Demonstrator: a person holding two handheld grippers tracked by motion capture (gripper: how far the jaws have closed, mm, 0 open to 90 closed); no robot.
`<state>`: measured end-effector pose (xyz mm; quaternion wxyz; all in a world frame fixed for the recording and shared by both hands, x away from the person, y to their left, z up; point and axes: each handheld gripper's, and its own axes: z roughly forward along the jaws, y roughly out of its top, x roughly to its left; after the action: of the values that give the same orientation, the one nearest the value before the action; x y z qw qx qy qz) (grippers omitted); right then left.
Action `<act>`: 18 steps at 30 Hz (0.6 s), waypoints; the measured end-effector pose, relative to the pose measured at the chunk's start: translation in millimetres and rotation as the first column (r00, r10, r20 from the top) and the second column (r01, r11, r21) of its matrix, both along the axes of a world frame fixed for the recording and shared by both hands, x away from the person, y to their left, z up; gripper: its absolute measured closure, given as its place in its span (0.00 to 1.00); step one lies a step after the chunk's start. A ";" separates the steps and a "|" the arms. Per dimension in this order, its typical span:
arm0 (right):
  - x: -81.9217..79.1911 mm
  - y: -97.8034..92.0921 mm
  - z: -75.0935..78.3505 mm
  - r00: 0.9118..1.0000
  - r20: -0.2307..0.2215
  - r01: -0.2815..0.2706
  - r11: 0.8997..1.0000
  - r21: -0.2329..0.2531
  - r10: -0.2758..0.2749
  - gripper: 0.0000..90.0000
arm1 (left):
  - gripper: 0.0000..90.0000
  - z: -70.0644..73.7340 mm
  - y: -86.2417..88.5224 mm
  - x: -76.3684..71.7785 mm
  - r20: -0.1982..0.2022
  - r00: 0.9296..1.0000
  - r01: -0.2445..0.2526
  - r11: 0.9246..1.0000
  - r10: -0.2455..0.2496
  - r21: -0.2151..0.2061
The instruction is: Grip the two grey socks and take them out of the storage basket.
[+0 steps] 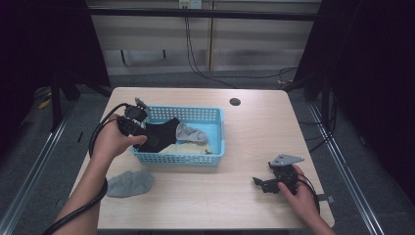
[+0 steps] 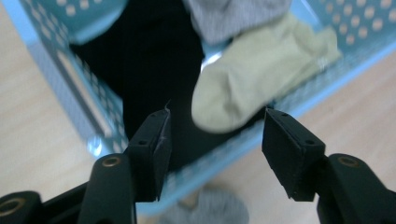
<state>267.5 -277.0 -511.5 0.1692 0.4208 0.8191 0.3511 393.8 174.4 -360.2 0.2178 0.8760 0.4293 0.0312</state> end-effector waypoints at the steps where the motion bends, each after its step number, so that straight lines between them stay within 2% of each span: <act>1: 0.0 0.0 0.0 1.000 0.000 0.000 1.000 0.000 0.000 0.12 | 0.47 -1.4 -4.5 2.9 0.001 1.000 -0.009 1.000 0.009 -0.013; 7: 0.0 0.0 0.0 1.000 0.000 0.000 1.000 0.000 0.000 0.12 | 0.41 -11.3 -25.1 17.9 0.044 0.999 0.000 0.999 0.002 -0.038; 11: -0.3 0.2 0.2 1.000 -0.005 0.004 1.000 0.001 -0.004 0.12 | 0.39 -21.0 -39.6 25.5 0.022 1.000 -0.002 0.999 0.003 -0.053; 18: -0.1 0.1 0.0 1.000 -0.001 0.001 1.000 0.001 -0.001 0.12 | 0.40 -35.2 -64.4 39.7 0.011 1.000 0.013 1.000 -0.013 -0.025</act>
<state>267.4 -276.9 -511.4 0.1689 0.4215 0.8189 0.3510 433.4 110.0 -395.4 0.2314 0.8758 0.4227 0.0290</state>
